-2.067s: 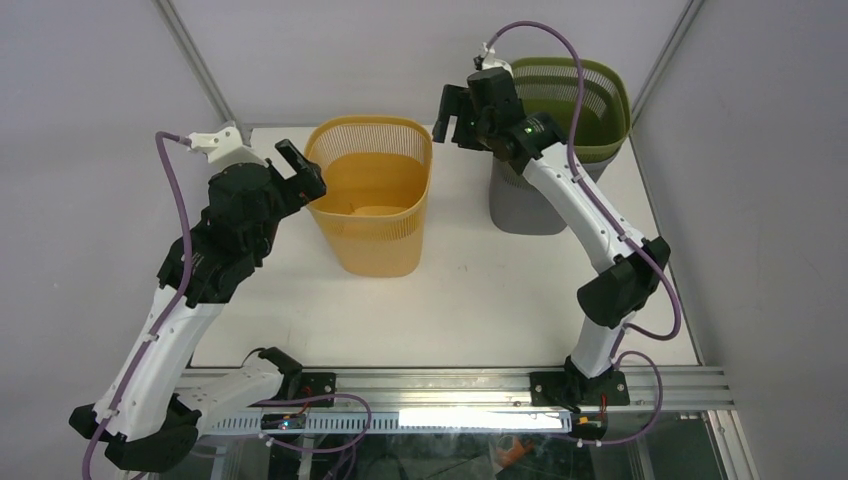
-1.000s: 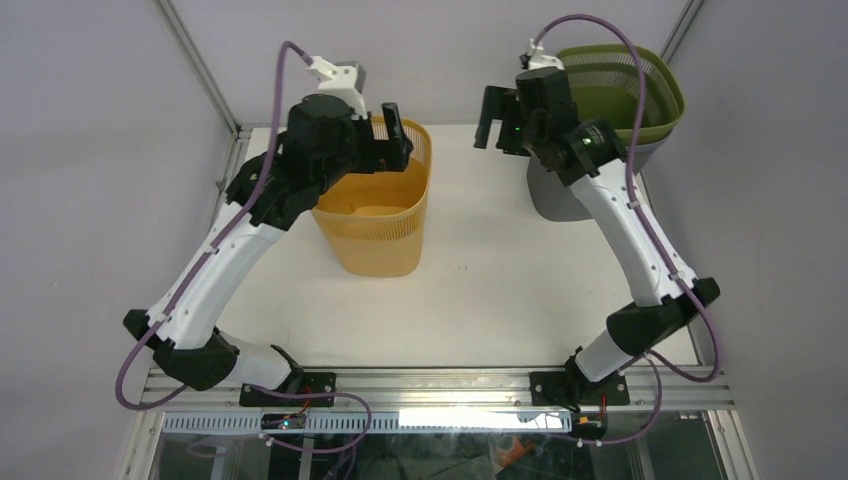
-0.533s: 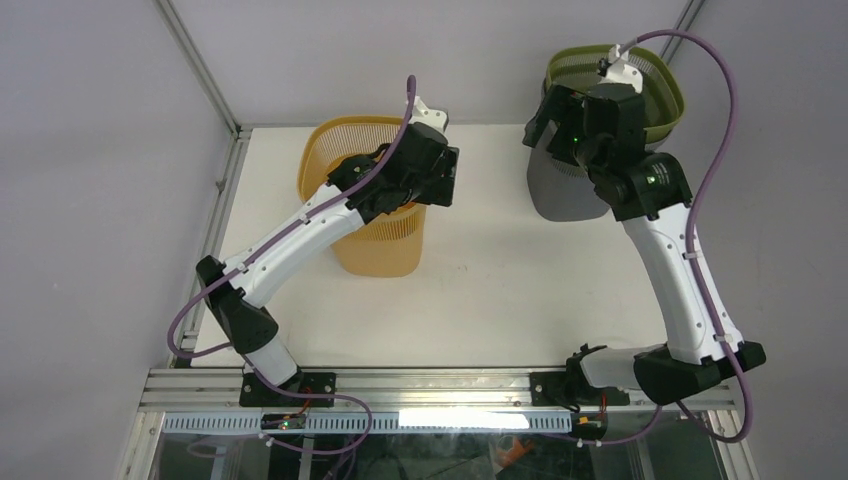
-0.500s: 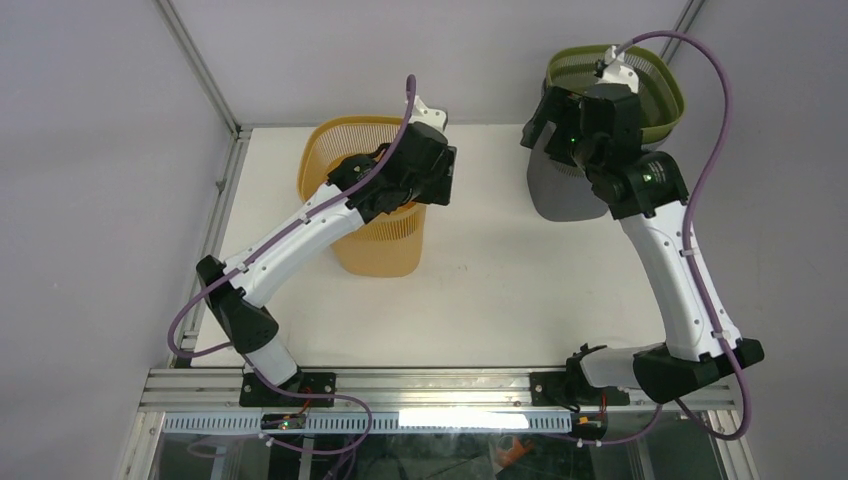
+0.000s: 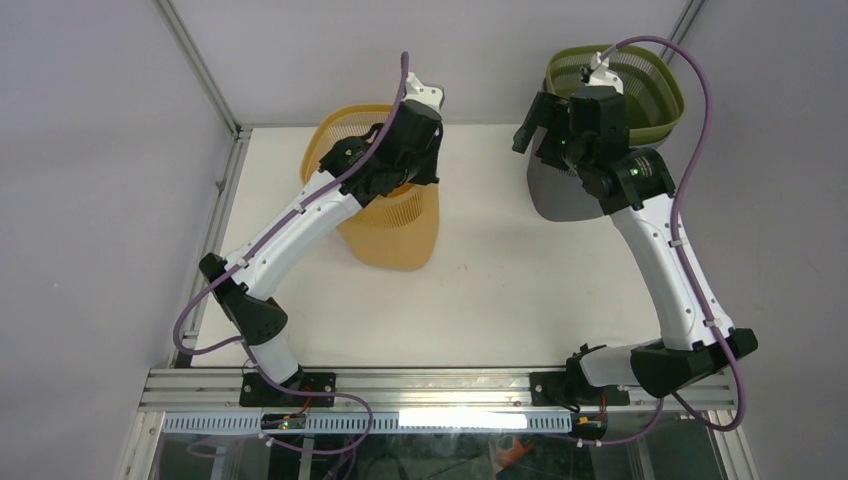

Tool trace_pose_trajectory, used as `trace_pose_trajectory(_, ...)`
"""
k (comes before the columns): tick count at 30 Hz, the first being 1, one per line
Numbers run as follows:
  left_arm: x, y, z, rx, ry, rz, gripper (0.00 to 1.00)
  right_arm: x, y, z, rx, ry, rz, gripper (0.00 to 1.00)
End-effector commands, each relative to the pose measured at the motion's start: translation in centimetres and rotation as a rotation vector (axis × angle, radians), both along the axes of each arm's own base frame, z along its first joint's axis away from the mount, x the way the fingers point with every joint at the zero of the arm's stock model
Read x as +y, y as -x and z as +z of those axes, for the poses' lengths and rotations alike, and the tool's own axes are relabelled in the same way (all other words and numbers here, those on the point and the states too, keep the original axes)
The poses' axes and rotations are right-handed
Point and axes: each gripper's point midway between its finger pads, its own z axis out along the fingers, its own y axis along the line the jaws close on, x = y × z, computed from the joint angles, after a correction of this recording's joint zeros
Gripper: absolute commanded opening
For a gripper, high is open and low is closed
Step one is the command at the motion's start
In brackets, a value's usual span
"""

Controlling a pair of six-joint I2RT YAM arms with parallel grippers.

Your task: Turn the large container upside down

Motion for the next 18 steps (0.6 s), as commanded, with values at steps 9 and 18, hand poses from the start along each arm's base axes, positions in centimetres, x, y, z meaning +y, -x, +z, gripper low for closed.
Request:
trace_pose_trajectory(9, 4.9, -1.0, 13.8, -0.129, 0.619, -0.210, 0.00, -1.0, 0.9, 3.4, -0.122, -0.039, -0.011, 0.97)
trace_pose_trajectory(18, 11.2, -1.2, 10.8, -0.027, 0.870, -0.203, 0.00, 2.6, 1.2, 0.6, -0.027, -0.155, 0.171, 0.99)
